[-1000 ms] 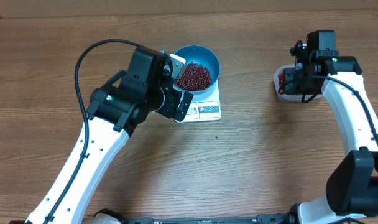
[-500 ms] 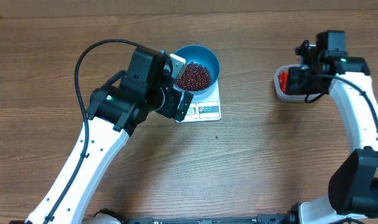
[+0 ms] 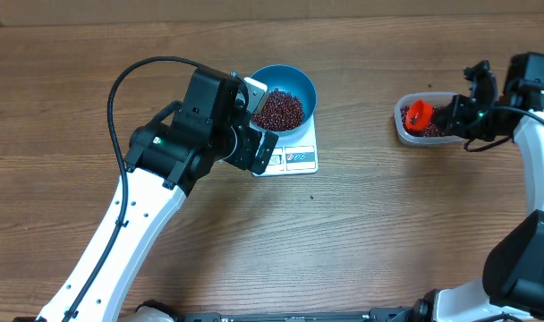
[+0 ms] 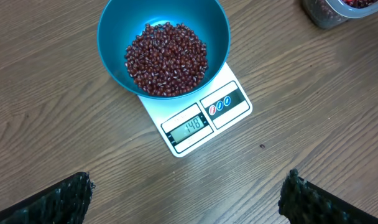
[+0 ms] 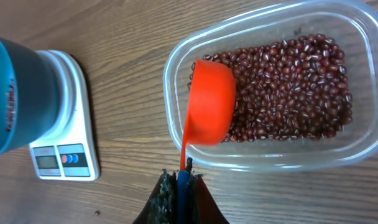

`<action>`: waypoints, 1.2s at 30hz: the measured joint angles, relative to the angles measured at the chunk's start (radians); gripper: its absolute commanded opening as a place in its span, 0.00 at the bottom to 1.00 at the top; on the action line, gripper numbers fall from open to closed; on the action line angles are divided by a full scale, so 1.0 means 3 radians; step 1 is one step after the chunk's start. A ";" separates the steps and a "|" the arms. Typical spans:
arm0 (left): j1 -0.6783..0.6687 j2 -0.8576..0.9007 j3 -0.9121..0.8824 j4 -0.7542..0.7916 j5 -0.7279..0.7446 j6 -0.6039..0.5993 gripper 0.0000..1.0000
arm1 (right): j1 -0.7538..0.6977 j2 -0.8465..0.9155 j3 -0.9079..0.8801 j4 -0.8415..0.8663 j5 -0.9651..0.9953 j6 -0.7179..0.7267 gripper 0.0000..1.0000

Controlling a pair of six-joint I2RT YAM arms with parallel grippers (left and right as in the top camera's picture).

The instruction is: Scoop item into bowl and weigh 150g on scale

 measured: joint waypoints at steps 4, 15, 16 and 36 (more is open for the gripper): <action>0.0000 0.0000 0.0000 0.0000 0.0000 -0.0001 1.00 | -0.0153 0.0000 0.0000 -0.0076 -0.0187 -0.0055 0.04; 0.0000 0.0000 0.0000 0.0000 0.0000 0.0000 1.00 | -0.0425 0.0000 0.0000 -0.0323 -0.1074 -0.0472 0.04; 0.0000 0.0000 0.0000 0.0000 0.0000 0.0000 1.00 | -0.0416 0.0000 0.0000 -0.0322 -0.1128 -0.0491 0.04; 0.0000 0.0000 0.0000 0.0000 0.0000 0.0000 1.00 | 0.1041 -0.0313 0.0131 0.0571 -0.1119 0.0027 0.04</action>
